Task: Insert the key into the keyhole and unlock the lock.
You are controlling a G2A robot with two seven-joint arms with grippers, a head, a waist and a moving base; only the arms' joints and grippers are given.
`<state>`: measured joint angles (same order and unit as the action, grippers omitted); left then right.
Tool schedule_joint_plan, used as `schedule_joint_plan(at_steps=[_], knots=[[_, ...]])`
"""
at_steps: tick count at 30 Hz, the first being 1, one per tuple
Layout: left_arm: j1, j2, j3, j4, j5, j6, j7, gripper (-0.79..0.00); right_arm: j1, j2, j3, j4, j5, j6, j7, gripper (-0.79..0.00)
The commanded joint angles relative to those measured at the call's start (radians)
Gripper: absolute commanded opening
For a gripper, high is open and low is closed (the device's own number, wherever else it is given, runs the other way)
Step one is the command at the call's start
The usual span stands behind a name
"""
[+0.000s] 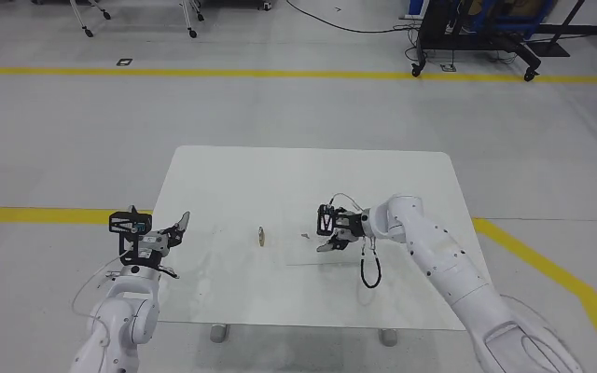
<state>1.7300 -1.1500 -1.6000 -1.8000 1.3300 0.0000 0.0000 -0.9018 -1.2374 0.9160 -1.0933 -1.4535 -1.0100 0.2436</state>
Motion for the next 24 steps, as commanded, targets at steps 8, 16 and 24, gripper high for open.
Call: schedule_joint_plan(at_steps=[8,16,24], knots=[[0.0,0.0,0.0,0.0,0.0,0.0,0.0,0.0,0.131,-0.074,-0.162,0.193,0.042,0.0,-0.03,-0.4],[0.0,0.0,0.0,0.0,0.0,0.0,0.0,0.0,0.173,-0.107,-0.22,0.266,0.032,0.013,-0.079,-0.459],[0.0,0.0,0.0,0.0,0.0,0.0,0.0,0.0,0.198,-0.123,-0.245,0.314,0.016,0.019,-0.143,-0.785]])
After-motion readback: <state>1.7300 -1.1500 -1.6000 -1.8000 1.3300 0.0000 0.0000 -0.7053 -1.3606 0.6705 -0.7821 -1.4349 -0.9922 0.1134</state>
